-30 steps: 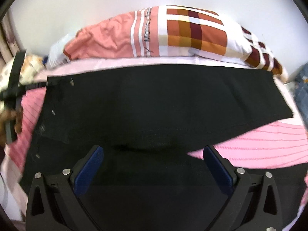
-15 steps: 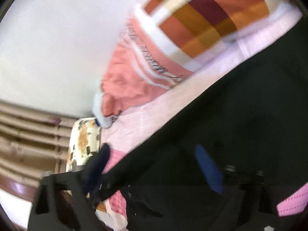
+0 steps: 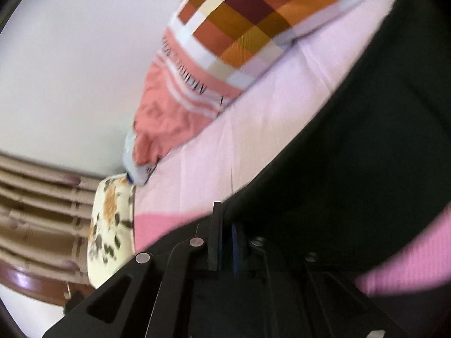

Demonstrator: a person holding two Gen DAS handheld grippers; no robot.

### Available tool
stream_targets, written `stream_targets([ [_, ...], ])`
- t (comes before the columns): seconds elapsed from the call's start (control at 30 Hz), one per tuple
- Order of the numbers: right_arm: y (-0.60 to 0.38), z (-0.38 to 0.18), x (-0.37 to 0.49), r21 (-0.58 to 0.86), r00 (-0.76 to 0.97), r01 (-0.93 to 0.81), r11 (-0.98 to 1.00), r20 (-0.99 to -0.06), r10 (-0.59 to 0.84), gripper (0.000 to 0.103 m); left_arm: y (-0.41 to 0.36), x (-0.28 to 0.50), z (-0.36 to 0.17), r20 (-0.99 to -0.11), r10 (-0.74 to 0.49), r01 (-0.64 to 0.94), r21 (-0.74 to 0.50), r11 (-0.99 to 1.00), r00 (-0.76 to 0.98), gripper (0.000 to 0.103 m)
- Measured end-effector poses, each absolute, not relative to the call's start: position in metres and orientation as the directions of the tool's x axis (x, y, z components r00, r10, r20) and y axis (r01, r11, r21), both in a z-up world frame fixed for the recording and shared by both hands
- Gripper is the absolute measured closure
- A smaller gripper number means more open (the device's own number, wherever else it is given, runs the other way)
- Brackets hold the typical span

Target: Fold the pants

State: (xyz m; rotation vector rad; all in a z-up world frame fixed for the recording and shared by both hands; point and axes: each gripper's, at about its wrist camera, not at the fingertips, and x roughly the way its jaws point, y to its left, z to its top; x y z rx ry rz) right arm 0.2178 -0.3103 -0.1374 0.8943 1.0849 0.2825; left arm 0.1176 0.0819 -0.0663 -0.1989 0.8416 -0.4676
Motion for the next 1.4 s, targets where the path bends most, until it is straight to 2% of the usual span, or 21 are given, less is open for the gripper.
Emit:
stream_targets([
  [0.27,-0.296,-0.162,0.085,0.8,0.449,0.279,0.531,-0.598,0.664,0.097,0.087,0.057,-0.082,-0.731,-0.442,0.283,-0.341,0.897,0.52,0.087],
  [0.47,-0.282,-0.187,0.034,0.796,0.412,0.331,0.507,-0.606,0.68,0.097,0.099,0.024,-0.105,-0.774,-0.39,0.214,-0.326,0.921,0.498,0.087],
  [0.57,-0.278,-0.208,0.025,0.791,0.388,0.365,0.492,-0.609,0.691,0.097,0.096,0.01,-0.119,-0.814,-0.327,0.218,-0.251,0.943,0.48,0.084],
  [0.63,-0.276,-0.219,0.024,0.792,0.386,0.372,0.485,-0.606,0.695,0.097,0.091,0.001,-0.125,-0.842,-0.241,0.218,-0.151,0.964,0.483,0.077],
  [0.7,-0.276,-0.221,0.027,0.805,0.394,0.356,0.475,-0.59,0.705,0.097,0.088,-0.008,-0.129,-0.861,-0.121,0.194,-0.027,0.981,0.493,0.064],
  [0.73,-0.278,-0.221,0.025,0.809,0.397,0.347,0.475,-0.585,0.707,0.097,0.09,-0.013,-0.13,-0.868,-0.068,0.171,0.02,0.985,0.492,0.063],
  [0.83,-0.286,-0.224,0.028,0.861,0.445,0.308,0.404,-0.506,0.739,0.094,0.101,-0.024,-0.119,-0.859,-0.118,0.145,-0.051,0.988,0.498,0.062],
  [0.93,-0.311,-0.225,0.023,0.89,0.54,0.289,0.354,-0.457,0.707,0.085,0.086,-0.029,-0.092,-0.813,-0.184,0.168,-0.108,0.98,0.552,0.061],
  [1.03,-0.345,-0.22,0.019,0.904,0.639,0.26,0.339,-0.425,0.641,0.073,0.046,-0.026,-0.07,-0.757,-0.265,0.251,-0.137,0.958,0.597,0.048],
  [1.1,-0.371,-0.219,0.017,0.906,0.698,0.253,0.34,-0.414,0.584,0.071,0.012,-0.018,-0.068,-0.734,-0.37,0.337,-0.202,0.92,0.569,0.031],
  [1.23,-0.423,-0.216,0.023,0.911,0.769,0.252,0.327,-0.394,0.503,0.07,-0.055,0.003,-0.088,-0.751,-0.47,0.44,-0.265,0.858,0.463,0.03],
  [1.3,-0.446,-0.215,0.027,0.91,0.801,0.257,0.324,-0.388,0.456,0.065,-0.079,0.008,-0.099,-0.764,-0.471,0.478,-0.244,0.844,0.441,0.03],
  [1.4,-0.484,-0.217,0.041,0.92,0.83,0.276,0.28,-0.375,0.413,0.065,-0.109,0.019,-0.123,-0.8,-0.458,0.51,-0.228,0.829,0.388,0.03],
])
